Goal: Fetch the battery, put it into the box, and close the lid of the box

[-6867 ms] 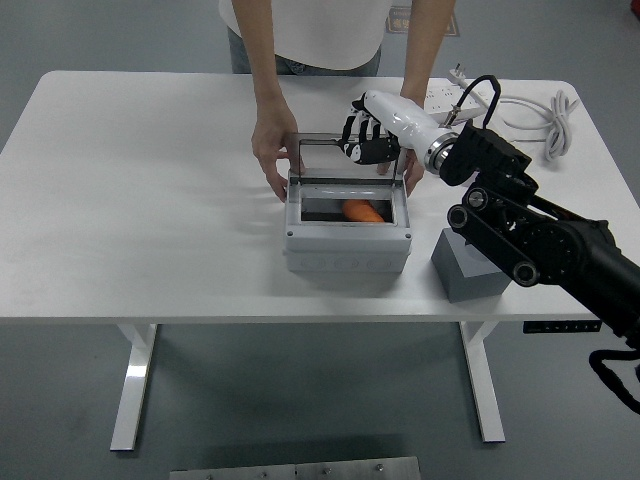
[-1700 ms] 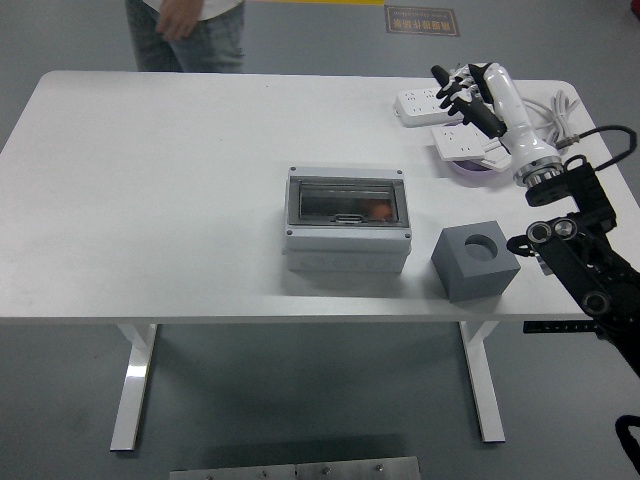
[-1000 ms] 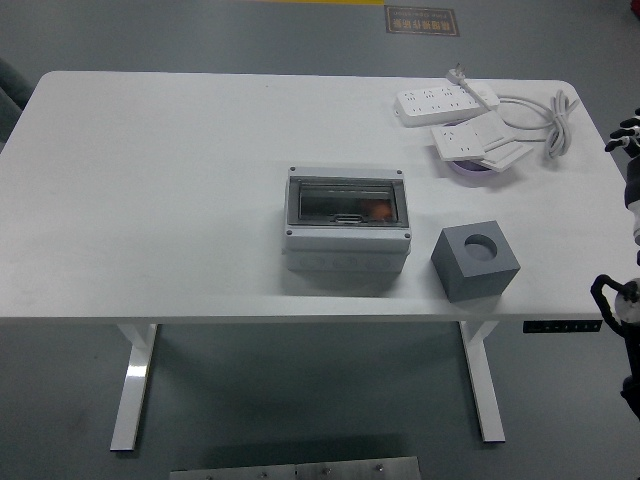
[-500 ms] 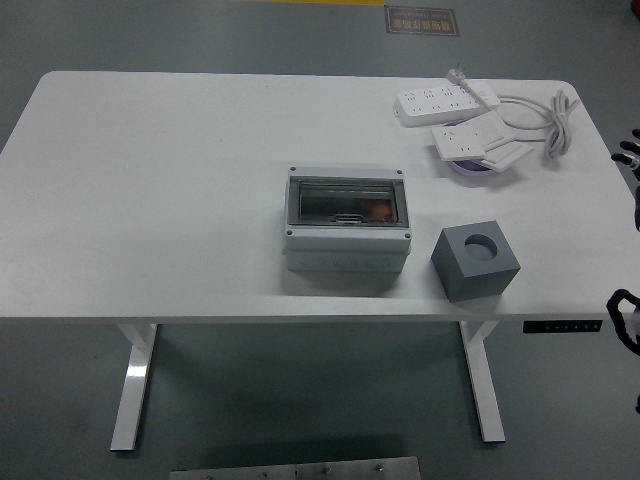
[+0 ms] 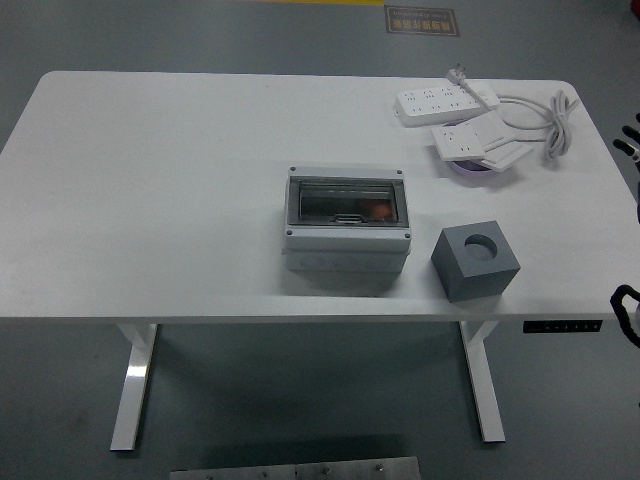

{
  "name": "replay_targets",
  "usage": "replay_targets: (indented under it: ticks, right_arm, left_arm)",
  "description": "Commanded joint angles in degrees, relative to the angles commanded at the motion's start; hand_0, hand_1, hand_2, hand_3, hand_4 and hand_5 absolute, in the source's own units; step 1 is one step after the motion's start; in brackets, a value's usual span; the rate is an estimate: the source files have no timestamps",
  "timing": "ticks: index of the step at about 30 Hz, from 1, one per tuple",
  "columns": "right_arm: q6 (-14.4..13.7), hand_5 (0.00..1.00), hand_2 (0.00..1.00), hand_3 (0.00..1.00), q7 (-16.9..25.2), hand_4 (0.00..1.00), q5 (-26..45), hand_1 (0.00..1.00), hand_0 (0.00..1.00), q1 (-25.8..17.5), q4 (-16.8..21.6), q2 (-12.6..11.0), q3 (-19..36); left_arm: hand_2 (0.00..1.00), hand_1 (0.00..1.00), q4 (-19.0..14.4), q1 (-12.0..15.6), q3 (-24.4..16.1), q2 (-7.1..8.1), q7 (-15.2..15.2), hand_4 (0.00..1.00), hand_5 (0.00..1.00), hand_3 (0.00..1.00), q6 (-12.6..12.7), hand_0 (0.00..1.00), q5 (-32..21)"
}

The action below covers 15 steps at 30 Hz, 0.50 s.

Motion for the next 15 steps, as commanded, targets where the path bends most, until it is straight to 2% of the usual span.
replay_targets:
  ticks: [7,15]
  right_arm:
    - [-0.63,0.617,0.626,0.654,-1.17,0.810,-3.56,0.589,0.567,0.01,2.03,-0.27,0.69]
    - [-1.17,0.618,0.623,0.654,-1.41,0.809,-5.24,0.591,0.578,-1.46,3.85,-0.21,2.84]
  left_arm:
    - [0.573,0.698,0.04,-0.66,-0.27,-0.06,0.00,0.500,0.002,0.541,-0.44,0.632,0.60]
    - [0.573,0.698,0.07,-1.99,-1.07,0.70,0.00,0.500,0.002,0.541,-1.29,0.632,2.18]
